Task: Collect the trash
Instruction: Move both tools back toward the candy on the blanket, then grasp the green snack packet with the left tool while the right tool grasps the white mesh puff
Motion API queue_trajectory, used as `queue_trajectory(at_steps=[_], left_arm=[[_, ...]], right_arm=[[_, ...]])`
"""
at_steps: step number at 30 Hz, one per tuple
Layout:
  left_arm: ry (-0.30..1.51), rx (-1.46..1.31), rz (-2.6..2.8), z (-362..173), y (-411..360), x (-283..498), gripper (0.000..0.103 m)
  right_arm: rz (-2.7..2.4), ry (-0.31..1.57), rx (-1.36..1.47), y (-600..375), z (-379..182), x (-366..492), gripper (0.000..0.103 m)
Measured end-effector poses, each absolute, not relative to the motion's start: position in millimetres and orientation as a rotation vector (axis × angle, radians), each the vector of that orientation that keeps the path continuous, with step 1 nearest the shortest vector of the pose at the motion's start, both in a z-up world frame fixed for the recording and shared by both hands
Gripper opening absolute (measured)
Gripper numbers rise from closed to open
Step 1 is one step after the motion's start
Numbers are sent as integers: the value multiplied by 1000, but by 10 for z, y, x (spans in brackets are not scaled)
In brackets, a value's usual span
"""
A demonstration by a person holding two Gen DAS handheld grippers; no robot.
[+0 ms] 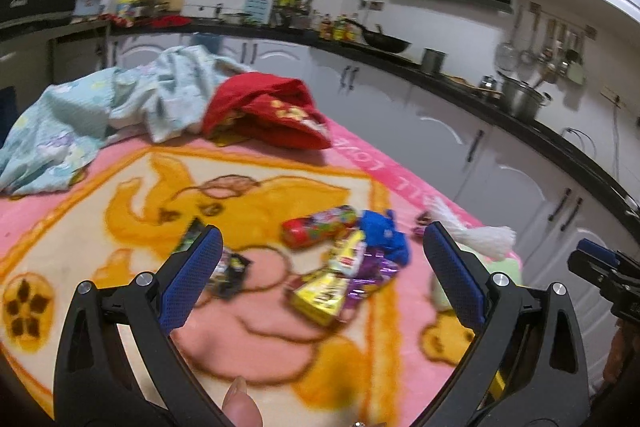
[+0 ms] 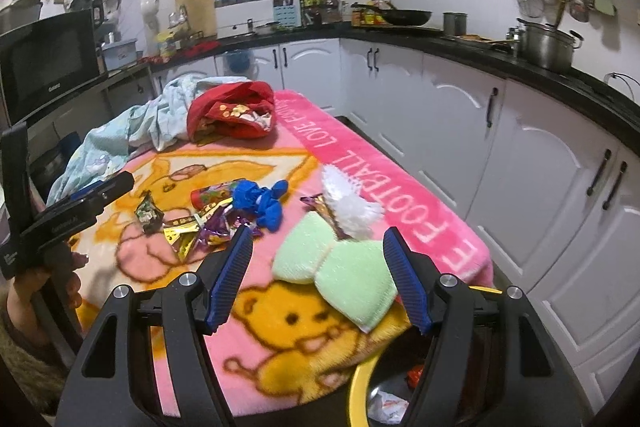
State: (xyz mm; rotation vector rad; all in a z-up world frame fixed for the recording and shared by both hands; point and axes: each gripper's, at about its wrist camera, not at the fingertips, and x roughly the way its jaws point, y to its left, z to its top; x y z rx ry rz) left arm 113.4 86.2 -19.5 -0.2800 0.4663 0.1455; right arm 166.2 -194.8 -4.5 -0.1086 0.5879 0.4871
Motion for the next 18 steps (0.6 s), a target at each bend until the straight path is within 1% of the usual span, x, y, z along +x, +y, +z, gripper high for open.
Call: queue_trajectory(at_steps=[6,11,13,14,18], left_arm=[[531,-372,224,-424,1226,1201,92],[628,-525,259,-709,1539,1292,92],[665,-594,264,-813,1651,1348,90],[678,-617,265,-841,1675,1374,87],[718,-692,273,-941,1774,1505,85]], right_arm=[[484,609,-126,-1804,-111,1918,65],[460,657,-121,-1781,-220,2213,65],[447,673,-116,-1787,-270,2315,65],[452,688,-114,-1778,-298,2368,65],[449,740,-102,-1773,-421,2572,65]])
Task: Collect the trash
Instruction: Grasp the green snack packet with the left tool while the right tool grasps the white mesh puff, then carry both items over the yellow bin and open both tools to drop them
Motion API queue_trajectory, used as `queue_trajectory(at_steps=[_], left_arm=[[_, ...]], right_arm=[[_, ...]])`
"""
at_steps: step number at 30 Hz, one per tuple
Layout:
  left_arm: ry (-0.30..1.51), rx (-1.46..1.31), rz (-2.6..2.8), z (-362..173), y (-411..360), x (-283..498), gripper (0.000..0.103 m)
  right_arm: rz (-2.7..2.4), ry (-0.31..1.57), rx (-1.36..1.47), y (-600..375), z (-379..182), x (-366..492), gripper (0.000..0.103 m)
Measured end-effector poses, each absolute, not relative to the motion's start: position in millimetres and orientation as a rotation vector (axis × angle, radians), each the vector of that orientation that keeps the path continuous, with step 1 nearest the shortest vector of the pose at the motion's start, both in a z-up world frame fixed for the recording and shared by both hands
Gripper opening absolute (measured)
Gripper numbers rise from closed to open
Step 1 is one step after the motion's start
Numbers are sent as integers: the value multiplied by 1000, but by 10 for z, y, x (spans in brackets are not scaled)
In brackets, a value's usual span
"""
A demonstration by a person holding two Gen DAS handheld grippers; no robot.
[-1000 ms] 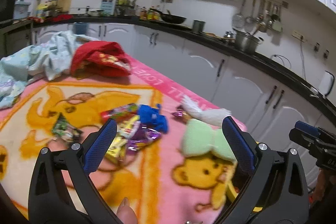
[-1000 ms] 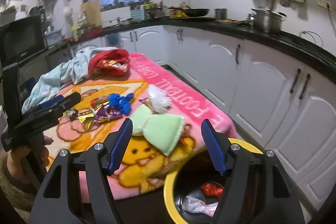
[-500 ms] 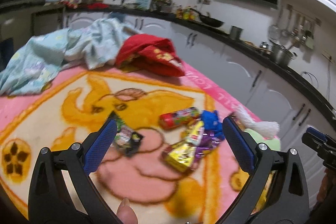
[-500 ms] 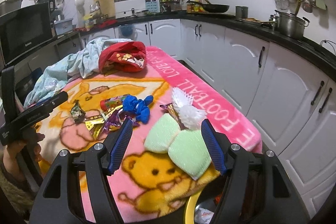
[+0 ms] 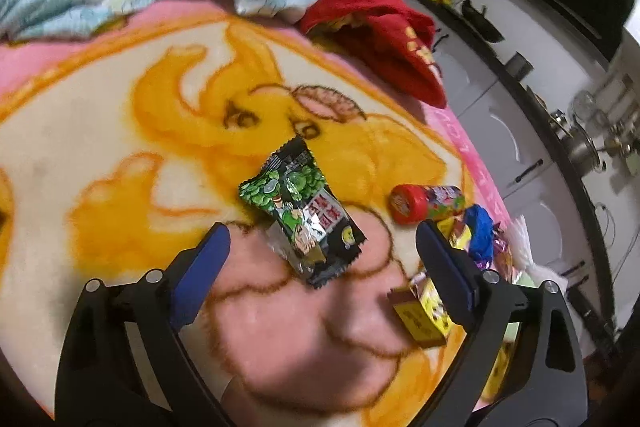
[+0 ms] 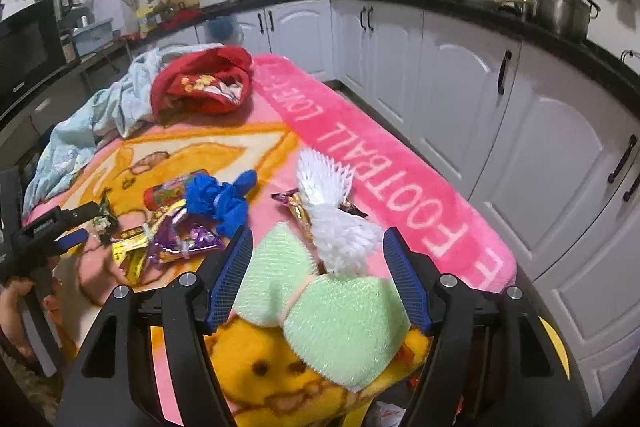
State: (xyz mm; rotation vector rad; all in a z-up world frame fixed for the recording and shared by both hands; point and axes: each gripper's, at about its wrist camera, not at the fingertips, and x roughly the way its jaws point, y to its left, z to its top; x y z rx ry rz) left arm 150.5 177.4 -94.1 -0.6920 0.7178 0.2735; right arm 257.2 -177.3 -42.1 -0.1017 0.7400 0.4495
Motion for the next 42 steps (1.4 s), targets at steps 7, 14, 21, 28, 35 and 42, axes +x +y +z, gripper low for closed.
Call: queue_trajectory(at_steps=[7,14,21,28,35,42], left_arm=[[744,-669,351,-1003,1815,1686,80],[757,-537,420,-1026,1769,1692,53],[739,-549,373,-1021,1842,1583,9],[714,-566,316,-954,1797,1479,8],[624,-511,279,-624,1600,1289,7],[569,-458,201,-326,1282,1222,7]], right_arm=[[440,805,-100,-1749,-611,2798,64],[476,824,-115,-1733,-681,2833,16],[501,743,-120,-1737,-543,2649,14],[535,687,-119,-1724,-372,2415,14],[563,653,-117,-1765,-255,2190,14],[571,621,-101,-1880,-127,1992,14]])
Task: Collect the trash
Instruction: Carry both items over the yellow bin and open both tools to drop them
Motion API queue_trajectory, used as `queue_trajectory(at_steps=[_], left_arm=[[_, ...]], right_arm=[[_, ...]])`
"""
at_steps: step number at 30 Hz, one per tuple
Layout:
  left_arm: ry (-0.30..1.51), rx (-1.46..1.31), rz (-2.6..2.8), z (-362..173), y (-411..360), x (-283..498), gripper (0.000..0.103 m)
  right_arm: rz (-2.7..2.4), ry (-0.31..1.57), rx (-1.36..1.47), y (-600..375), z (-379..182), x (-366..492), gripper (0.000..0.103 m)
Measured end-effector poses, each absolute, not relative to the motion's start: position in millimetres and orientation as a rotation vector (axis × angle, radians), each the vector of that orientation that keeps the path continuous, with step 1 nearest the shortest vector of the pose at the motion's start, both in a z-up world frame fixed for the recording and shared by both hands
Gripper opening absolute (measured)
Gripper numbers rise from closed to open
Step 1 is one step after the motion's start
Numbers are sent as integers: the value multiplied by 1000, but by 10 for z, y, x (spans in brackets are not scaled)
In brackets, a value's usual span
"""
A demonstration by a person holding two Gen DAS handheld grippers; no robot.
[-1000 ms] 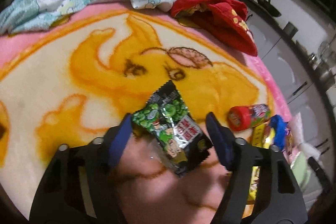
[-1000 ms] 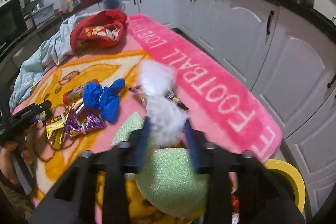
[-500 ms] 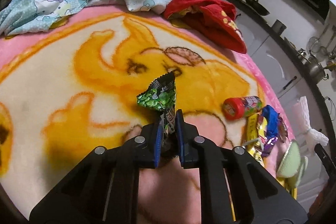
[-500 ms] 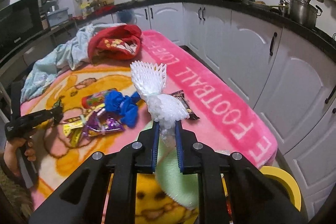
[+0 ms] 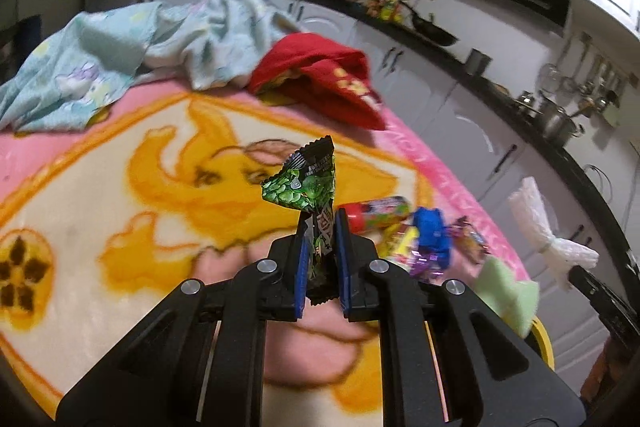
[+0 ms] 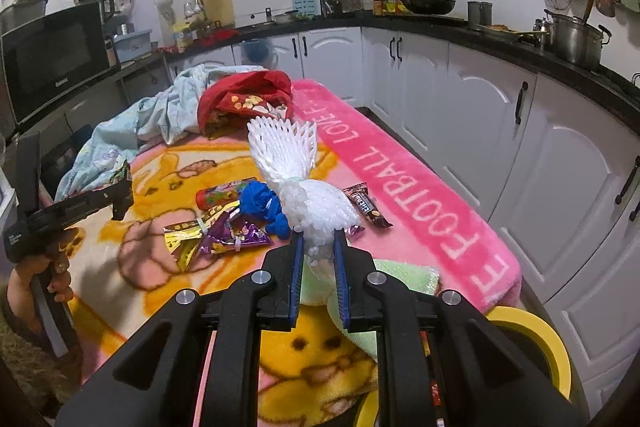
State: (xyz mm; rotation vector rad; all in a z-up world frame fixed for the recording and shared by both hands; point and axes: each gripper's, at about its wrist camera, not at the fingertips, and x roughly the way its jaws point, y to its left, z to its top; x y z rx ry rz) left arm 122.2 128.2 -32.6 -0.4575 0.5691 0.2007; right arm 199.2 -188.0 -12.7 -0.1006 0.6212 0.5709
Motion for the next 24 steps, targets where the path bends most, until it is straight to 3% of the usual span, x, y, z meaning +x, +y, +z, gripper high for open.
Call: queue_trajectory(at_steps=[24], left_arm=[[538,-289,-88,-16,-42,1372,7]], right_arm=[[441,575,-46,-2753,-6,1452,14]])
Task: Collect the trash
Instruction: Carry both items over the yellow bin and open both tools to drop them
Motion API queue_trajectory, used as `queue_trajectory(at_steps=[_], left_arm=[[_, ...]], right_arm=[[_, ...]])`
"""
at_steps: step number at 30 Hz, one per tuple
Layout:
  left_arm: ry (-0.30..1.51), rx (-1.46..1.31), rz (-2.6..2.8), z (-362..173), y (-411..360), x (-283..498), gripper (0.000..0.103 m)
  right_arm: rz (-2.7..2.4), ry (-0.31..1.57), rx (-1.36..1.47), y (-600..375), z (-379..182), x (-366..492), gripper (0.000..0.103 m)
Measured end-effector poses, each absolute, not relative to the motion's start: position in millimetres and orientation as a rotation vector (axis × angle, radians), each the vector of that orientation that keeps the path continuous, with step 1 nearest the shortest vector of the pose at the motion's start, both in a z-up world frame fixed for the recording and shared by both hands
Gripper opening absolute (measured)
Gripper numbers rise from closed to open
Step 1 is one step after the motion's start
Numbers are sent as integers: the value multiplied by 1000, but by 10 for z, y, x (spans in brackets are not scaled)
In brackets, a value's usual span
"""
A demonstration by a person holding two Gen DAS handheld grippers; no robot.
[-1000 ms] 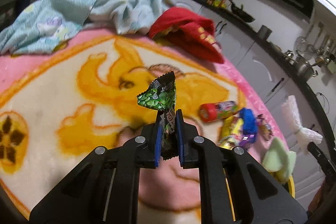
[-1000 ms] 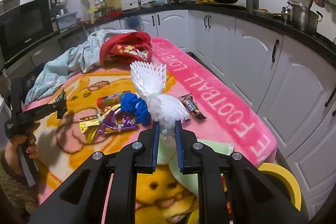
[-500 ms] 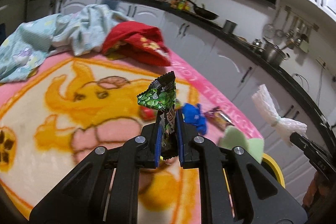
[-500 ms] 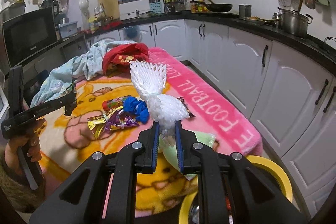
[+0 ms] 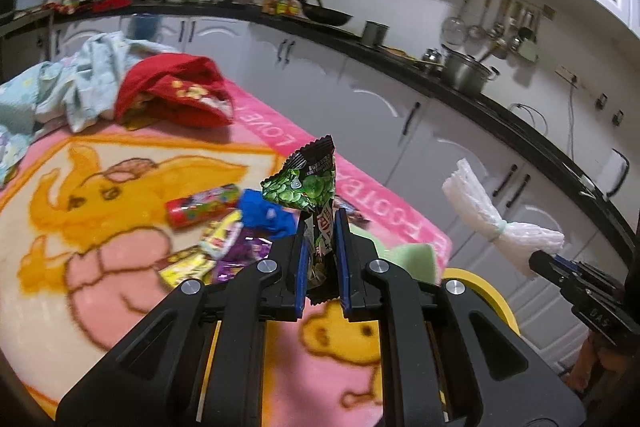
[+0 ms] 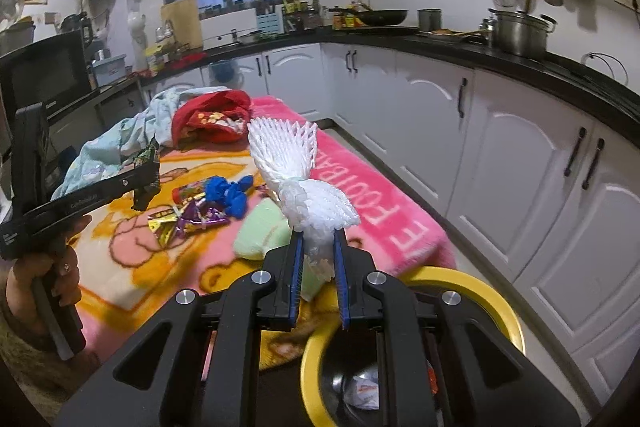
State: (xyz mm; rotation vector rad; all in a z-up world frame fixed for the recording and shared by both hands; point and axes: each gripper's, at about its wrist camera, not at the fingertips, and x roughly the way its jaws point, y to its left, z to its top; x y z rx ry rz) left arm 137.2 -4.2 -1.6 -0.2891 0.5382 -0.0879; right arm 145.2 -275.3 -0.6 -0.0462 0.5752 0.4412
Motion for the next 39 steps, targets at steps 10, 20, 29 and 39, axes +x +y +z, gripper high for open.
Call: queue_trajectory(at_steps=[10,20,29,39], left_arm=[[544,-236,-183,-19,-527,1402,7],[559,-194,-272,-45,-958,1450,7],[593,-152,-348,-176,-1359,1498,7],[676,-106,-444,-459,-1784,1619,7]], right_arm=[[362,574,0,-3159,-48,1298,14],[291,584,30,-3502,-120,1189,14],[232,623,37,-3789,-267,1115,14],[166,722,61,-4064,-582,1089,14]])
